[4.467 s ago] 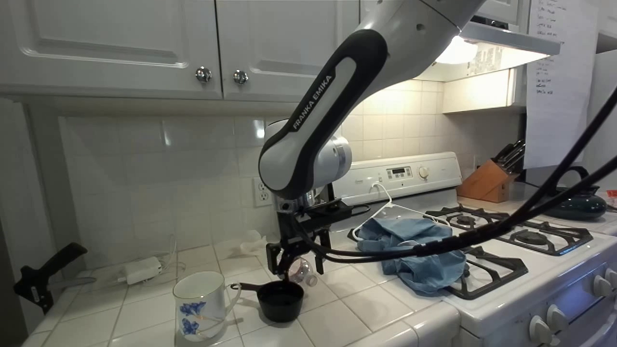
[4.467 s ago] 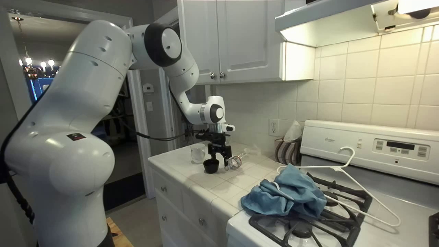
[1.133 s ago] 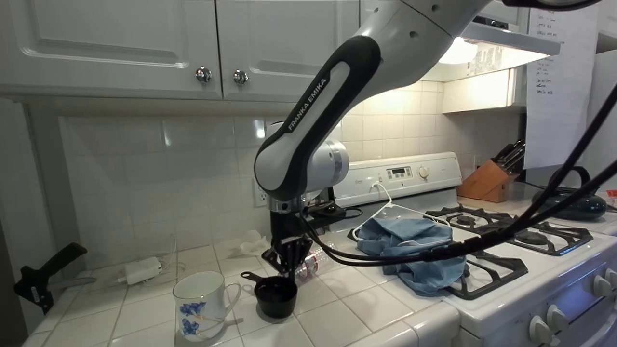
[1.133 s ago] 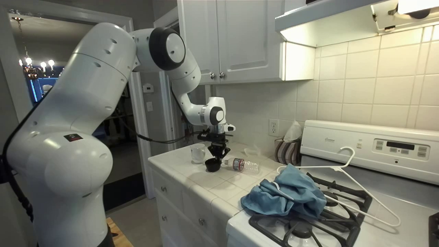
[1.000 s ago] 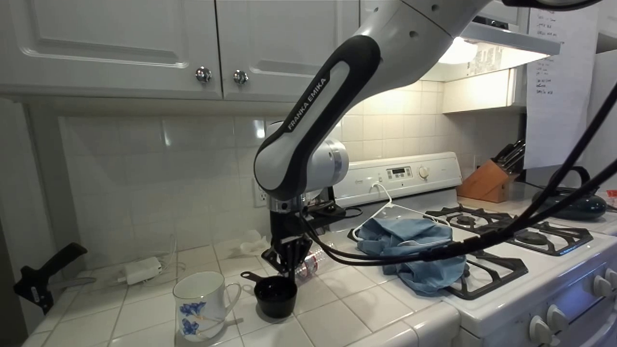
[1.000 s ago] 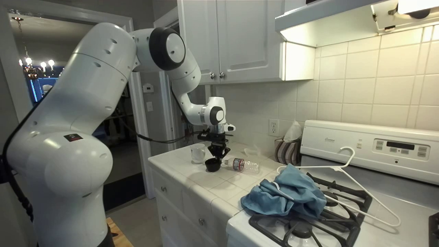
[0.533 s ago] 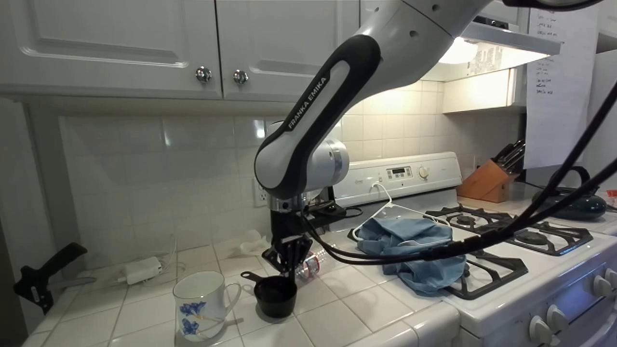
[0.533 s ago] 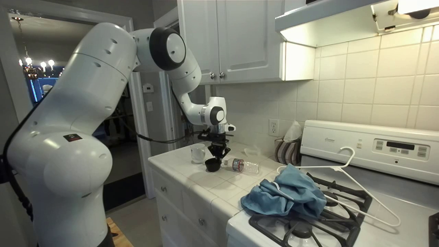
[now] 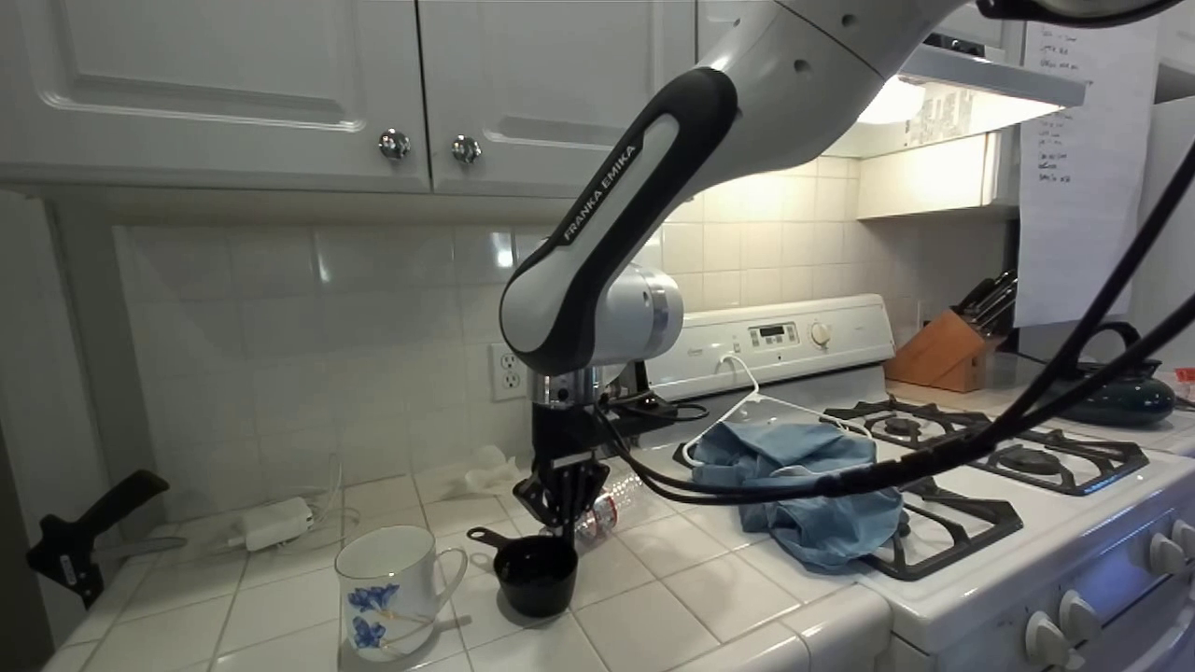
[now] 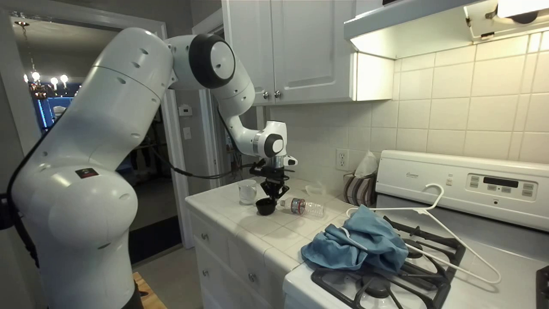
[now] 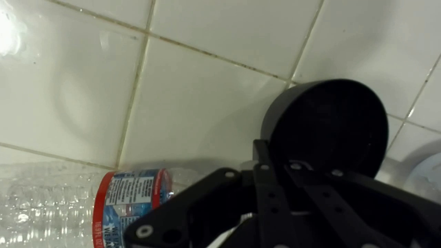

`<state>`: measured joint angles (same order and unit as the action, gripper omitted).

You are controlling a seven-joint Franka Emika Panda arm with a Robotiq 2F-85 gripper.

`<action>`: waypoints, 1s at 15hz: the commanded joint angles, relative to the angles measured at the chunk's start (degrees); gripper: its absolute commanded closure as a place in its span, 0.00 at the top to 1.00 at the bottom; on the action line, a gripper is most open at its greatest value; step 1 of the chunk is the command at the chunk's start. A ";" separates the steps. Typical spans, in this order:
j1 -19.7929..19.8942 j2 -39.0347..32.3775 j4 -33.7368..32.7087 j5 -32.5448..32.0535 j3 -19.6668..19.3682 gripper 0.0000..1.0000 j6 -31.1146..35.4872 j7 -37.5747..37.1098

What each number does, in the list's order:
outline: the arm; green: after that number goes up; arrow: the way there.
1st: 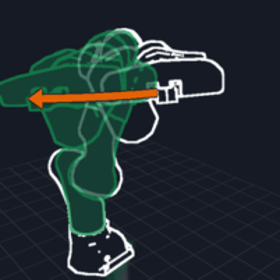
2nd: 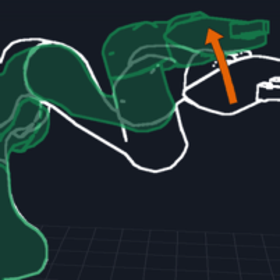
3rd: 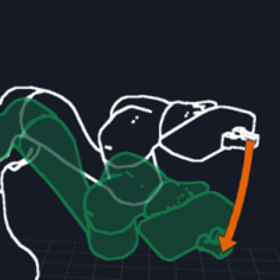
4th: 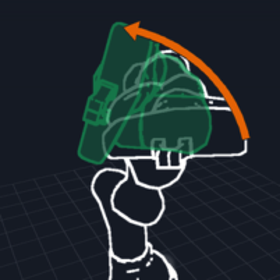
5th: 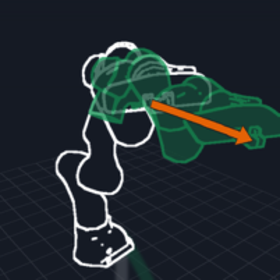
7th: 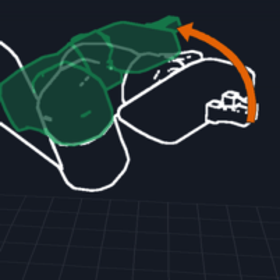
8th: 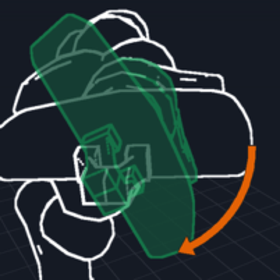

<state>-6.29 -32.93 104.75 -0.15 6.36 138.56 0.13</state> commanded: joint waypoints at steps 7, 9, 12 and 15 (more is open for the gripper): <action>1.85 -0.16 -2.30 3.82 2.04 0.01 -2.53 2.93; 2.07 -0.11 -2.74 4.39 2.32 0.01 -2.93 3.32; 2.03 0.10 -3.55 5.16 2.42 0.01 -4.39 3.32; 1.62 0.52 -4.11 5.28 2.27 0.01 -6.02 2.58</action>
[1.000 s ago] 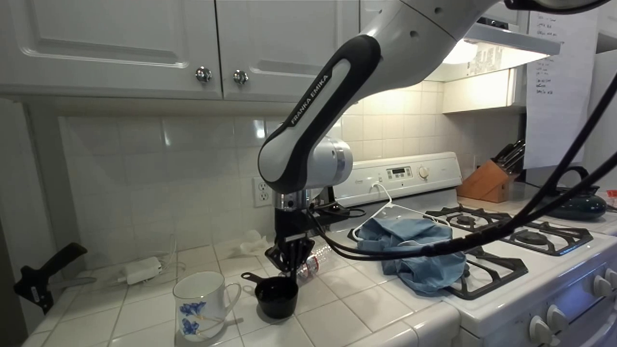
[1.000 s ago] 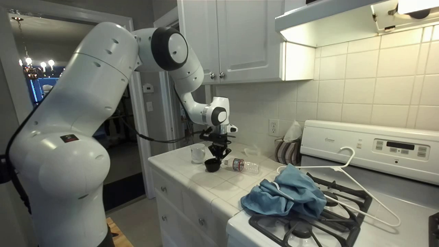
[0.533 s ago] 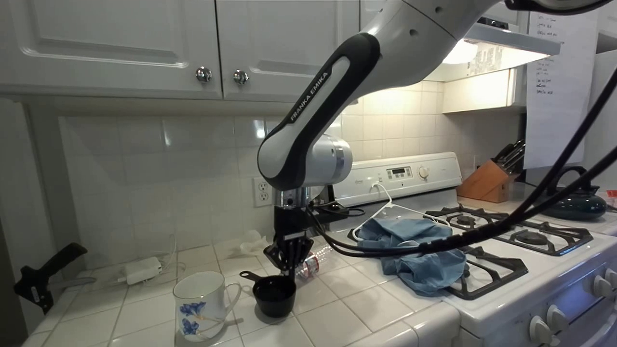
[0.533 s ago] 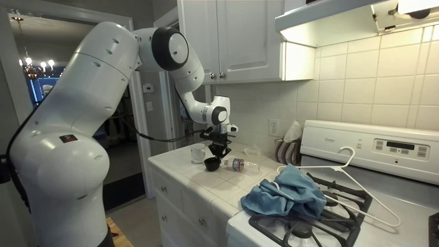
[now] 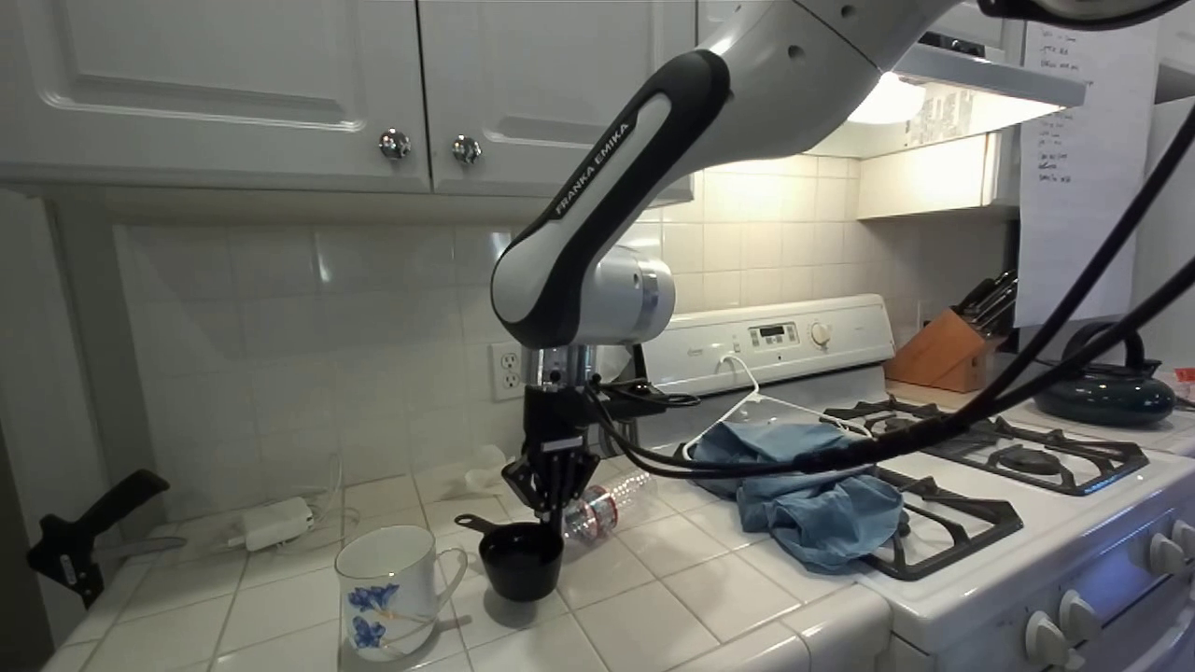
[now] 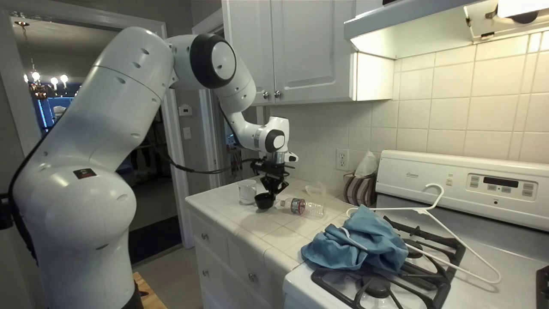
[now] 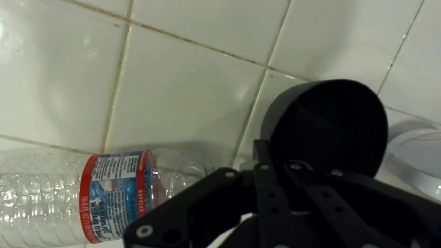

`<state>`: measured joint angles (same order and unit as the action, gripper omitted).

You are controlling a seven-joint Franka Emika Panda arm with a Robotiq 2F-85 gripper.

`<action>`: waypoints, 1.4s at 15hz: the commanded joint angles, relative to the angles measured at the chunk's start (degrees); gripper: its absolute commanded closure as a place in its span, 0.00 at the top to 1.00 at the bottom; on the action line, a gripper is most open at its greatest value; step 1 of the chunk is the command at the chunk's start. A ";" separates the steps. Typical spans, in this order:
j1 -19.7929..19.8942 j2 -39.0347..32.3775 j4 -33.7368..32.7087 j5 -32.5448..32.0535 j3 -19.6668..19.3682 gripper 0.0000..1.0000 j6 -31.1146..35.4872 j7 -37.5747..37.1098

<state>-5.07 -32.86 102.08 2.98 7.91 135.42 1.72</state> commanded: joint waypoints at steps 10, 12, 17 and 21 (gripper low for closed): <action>-2.24 3.63 0.17 0.37 -0.32 0.01 -3.07 -3.08; -2.76 4.38 0.42 0.18 -0.42 0.01 -3.19 -3.93; -3.12 5.47 0.53 0.48 -0.31 0.01 -3.61 -4.53; -3.35 6.30 0.42 0.41 -0.37 0.01 -4.10 -5.29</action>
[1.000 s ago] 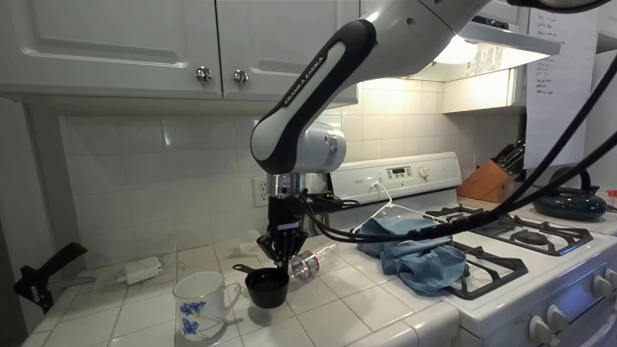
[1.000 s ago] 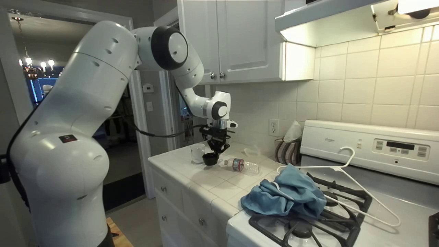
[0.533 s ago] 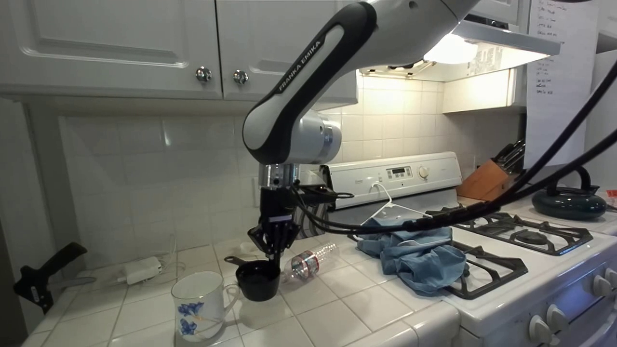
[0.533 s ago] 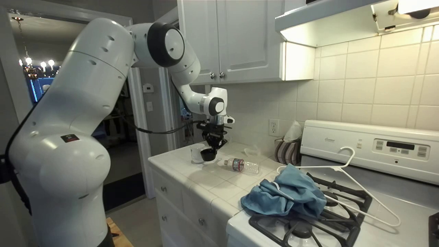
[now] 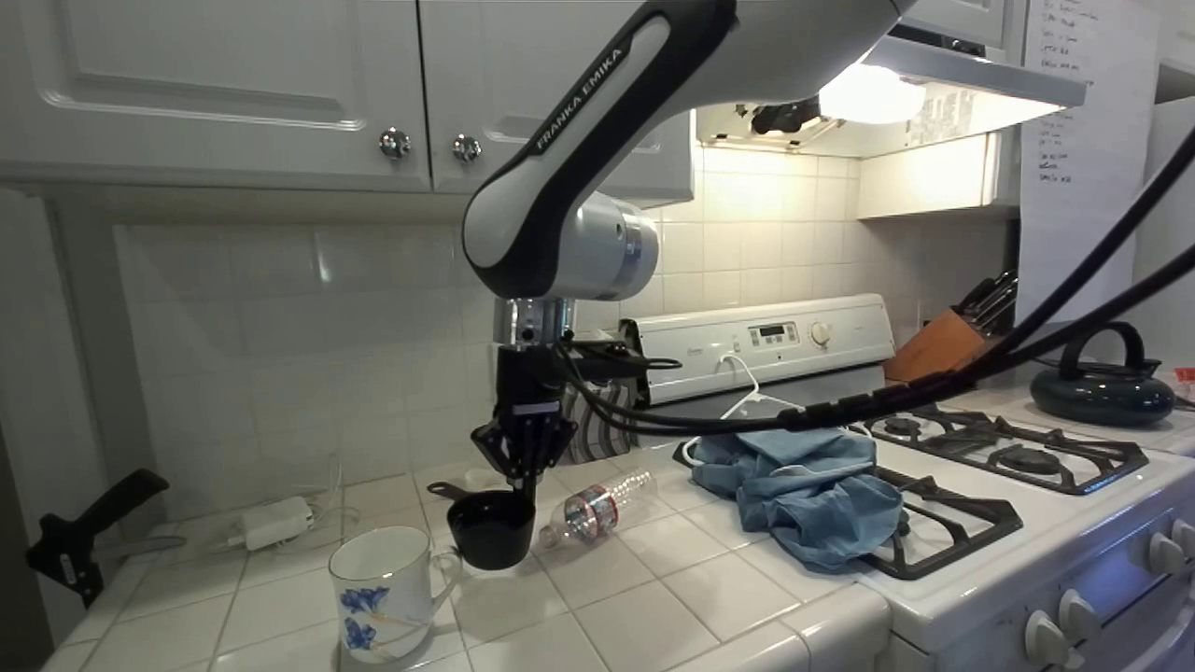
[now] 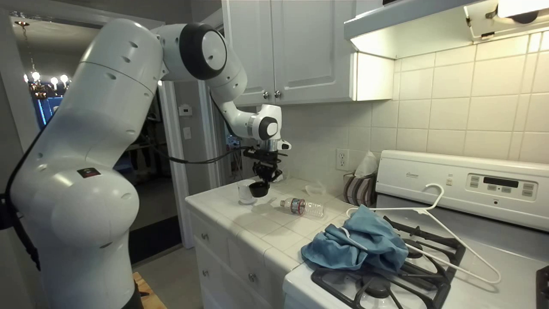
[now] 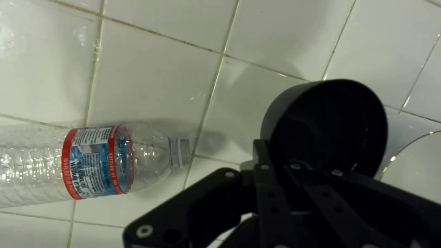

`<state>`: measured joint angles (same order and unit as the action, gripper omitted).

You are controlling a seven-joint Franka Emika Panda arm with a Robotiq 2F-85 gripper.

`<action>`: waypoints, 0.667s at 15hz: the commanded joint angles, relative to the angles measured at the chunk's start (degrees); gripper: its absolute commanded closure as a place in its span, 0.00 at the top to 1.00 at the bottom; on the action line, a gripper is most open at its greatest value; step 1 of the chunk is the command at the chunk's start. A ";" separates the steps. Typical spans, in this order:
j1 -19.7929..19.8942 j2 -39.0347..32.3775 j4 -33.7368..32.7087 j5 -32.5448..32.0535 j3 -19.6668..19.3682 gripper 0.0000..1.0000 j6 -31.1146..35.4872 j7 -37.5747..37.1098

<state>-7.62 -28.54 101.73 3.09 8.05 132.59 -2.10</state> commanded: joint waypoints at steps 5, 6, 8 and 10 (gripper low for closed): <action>-0.99 3.17 0.73 0.51 -0.22 0.01 -1.06 -1.60; -1.09 3.37 0.89 0.25 -0.32 0.01 -1.25 -1.64; -0.84 1.96 -0.12 0.20 -0.33 0.02 -0.51 -0.52; -0.91 2.04 -0.11 0.19 -0.32 0.02 -0.54 -0.52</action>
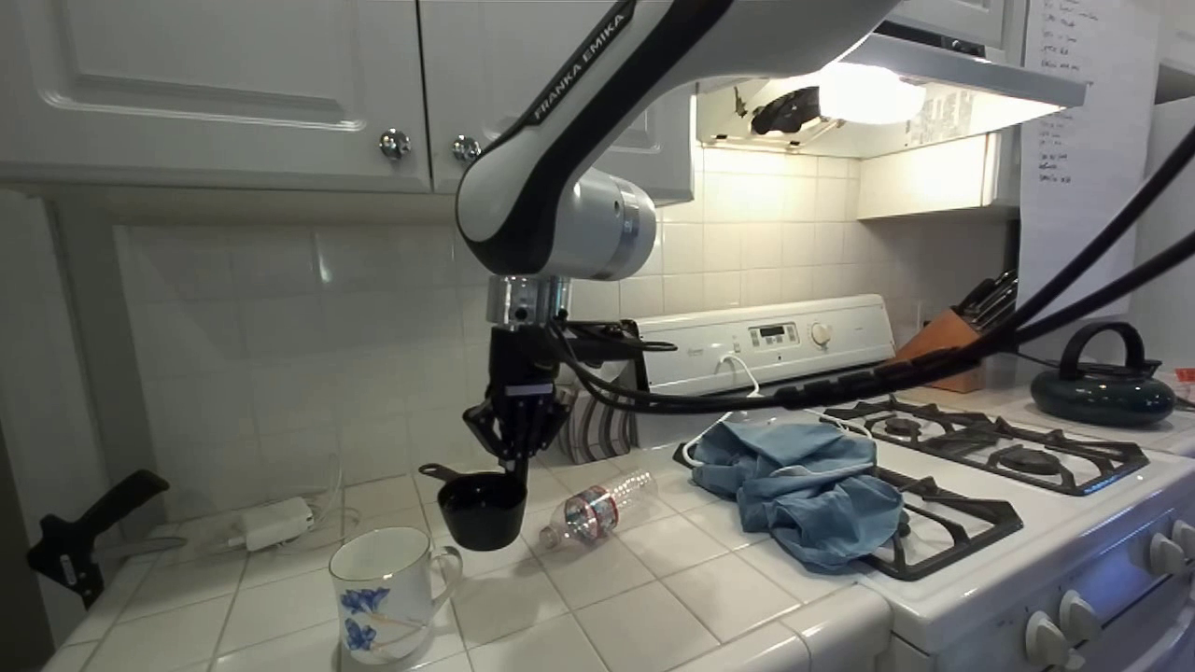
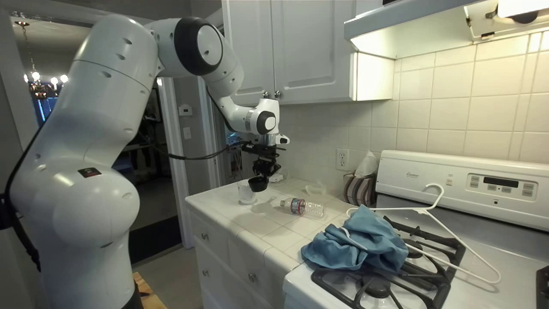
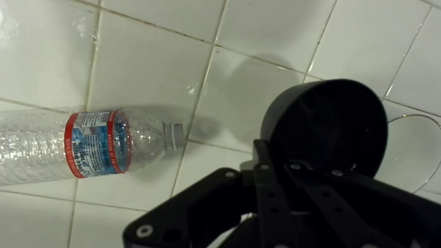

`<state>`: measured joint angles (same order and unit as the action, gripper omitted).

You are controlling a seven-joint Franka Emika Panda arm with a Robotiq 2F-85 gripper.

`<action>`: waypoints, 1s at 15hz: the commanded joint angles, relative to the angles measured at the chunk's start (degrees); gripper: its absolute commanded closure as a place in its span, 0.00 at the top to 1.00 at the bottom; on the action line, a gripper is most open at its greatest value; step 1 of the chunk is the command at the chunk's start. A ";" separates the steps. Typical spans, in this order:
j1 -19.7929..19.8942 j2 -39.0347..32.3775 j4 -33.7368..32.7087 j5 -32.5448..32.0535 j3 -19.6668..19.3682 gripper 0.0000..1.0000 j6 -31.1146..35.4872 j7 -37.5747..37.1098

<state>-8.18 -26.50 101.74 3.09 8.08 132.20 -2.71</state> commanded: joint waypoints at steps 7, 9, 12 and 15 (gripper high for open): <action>-0.70 -0.23 -0.69 -0.47 -0.64 0.01 0.21 -0.32; -0.85 -0.22 -1.07 -0.85 -0.69 0.01 -0.07 -0.24; -1.25 -0.34 -2.20 -1.44 -0.65 0.01 -0.16 -0.18; -2.13 -1.09 -4.37 -2.31 -0.60 0.01 -0.43 -0.10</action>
<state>-8.91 -26.68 100.26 2.39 7.96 132.29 -2.57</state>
